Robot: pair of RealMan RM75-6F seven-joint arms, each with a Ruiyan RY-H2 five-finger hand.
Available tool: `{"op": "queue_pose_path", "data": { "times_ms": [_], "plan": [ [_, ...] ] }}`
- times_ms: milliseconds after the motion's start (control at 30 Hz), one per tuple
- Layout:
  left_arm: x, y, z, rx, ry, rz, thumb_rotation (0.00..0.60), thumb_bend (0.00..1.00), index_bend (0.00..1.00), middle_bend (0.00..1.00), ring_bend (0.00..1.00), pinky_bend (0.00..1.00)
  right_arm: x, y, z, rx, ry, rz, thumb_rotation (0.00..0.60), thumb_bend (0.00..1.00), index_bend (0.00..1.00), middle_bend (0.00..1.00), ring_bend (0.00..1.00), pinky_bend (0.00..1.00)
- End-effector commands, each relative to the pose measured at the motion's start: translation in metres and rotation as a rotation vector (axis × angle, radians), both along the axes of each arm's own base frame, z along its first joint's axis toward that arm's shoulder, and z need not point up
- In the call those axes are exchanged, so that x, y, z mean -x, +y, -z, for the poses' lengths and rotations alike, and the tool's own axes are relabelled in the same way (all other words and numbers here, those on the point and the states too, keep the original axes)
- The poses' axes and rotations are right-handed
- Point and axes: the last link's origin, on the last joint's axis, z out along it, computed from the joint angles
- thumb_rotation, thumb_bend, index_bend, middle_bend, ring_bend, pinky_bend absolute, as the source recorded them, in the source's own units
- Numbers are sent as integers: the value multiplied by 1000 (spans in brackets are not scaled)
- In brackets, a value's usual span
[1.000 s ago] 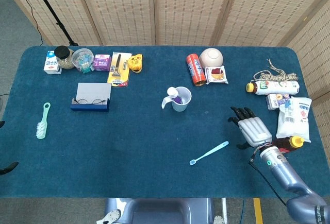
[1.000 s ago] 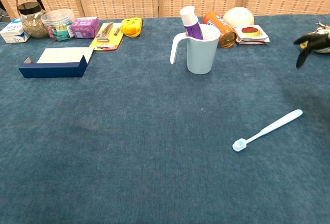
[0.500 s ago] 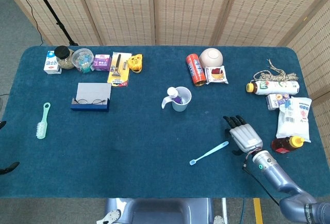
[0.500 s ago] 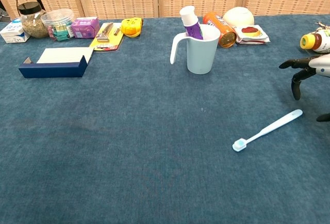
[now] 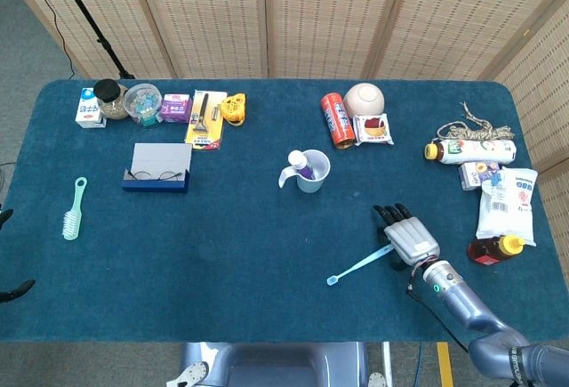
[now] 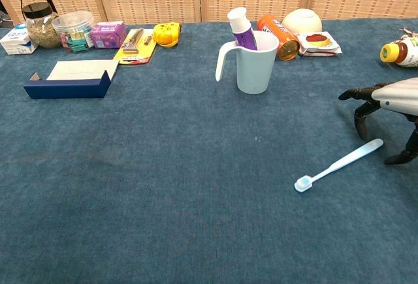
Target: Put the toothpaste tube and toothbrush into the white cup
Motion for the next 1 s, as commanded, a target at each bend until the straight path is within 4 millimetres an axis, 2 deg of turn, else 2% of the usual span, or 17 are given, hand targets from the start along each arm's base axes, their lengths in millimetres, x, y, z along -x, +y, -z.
{"op": "queue_pose_path", "data": {
  "times_ms": [33,300,633,1000],
  "plan": [
    [0,0,0,0,1,0,600,0,0,0,0,0,-1,-2,3,-1,4,3,600,219,446,0,0,0],
    [0,0,0,0,0,-2,600,0,0,0,0,0,-2,-5,6,-4,11,8,600,336,476,0,0,0],
    [0,0,0,1,0,-2,600,0,0,0,0,0,-3,-1,12,-20,-7,16,600,340,513,0,0,0],
    [0,0,0,3,1,-2,600,0,0,0,0,0,-1,-1,19,-18,-33,19,600,349,598,17,0,0]
  ]
}}
